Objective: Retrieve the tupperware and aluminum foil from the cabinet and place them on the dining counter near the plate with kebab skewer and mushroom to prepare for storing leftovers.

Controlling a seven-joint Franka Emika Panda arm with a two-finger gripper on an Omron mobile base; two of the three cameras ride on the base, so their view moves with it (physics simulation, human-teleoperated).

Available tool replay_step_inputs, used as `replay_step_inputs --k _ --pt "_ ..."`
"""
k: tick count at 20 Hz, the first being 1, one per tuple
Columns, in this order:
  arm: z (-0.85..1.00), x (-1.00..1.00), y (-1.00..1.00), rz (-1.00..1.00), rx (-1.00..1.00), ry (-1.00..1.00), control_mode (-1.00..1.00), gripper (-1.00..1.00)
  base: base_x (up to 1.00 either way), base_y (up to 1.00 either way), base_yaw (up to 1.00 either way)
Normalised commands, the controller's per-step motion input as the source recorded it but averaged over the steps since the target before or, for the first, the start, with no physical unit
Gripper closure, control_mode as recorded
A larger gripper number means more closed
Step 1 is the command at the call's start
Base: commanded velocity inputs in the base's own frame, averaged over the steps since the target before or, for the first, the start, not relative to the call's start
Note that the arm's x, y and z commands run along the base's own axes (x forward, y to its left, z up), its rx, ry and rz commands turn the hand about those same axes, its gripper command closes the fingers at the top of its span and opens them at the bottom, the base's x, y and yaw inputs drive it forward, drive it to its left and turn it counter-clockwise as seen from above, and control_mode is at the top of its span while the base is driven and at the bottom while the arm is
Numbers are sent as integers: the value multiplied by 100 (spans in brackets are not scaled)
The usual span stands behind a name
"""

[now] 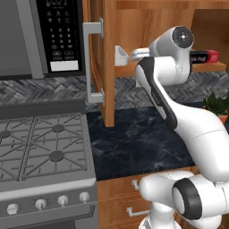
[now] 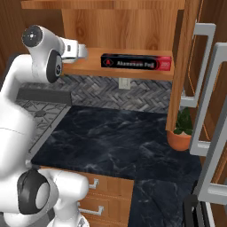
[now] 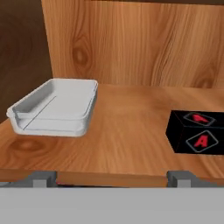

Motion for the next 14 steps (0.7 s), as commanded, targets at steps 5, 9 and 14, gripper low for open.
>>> replay_step_inputs --k 5,9,14 --pt "10 40 16 -3 5 0 -100 -100 0 0 0" --pt "0 42 17 0 3 0 -100 -100 0 0 0" --pt "-12 49 11 0 0 0 -100 -100 0 0 0"
